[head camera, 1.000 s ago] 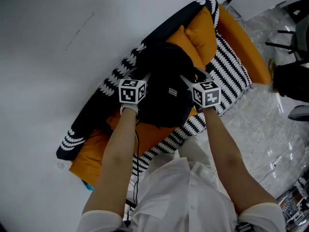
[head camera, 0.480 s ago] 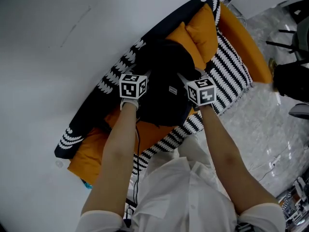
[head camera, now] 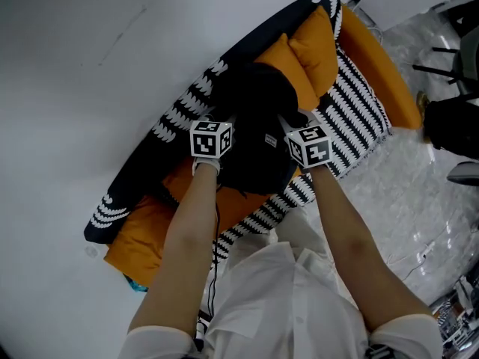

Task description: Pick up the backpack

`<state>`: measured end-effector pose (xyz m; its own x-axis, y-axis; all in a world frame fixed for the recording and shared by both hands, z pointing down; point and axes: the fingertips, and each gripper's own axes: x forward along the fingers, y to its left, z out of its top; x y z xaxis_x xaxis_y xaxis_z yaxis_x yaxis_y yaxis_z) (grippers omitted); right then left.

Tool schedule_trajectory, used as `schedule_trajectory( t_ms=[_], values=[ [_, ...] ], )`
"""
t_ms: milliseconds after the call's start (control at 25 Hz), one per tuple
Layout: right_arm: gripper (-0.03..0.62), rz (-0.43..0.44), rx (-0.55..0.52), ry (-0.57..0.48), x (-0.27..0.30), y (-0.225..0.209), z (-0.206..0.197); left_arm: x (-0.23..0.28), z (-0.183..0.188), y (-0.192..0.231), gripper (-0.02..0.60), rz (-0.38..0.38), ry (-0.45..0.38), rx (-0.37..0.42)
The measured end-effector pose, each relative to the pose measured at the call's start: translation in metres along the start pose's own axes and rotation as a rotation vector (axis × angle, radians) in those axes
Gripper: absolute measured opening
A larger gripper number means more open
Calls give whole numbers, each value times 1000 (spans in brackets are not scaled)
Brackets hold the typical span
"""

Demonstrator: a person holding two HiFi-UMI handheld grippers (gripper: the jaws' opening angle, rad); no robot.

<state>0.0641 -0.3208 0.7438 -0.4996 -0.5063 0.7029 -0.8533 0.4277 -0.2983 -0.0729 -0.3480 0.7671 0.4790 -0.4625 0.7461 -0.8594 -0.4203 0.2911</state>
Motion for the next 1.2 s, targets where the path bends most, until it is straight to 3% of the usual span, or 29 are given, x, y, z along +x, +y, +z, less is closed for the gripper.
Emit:
schedule_trajectory(
  t_ms=[200, 600, 1200],
  values=[
    [63, 8, -6, -22, -10, 8, -4, -13, -10, -10, 107, -13, -6, -14],
    [48, 27, -21, -67, -39, 39, -13, -52, -34, -27, 74, -30, -46, -105],
    [41, 52, -39, -69, -108, 112, -37, -144, -69, -56, 58, -1, -64, -105]
  ],
)
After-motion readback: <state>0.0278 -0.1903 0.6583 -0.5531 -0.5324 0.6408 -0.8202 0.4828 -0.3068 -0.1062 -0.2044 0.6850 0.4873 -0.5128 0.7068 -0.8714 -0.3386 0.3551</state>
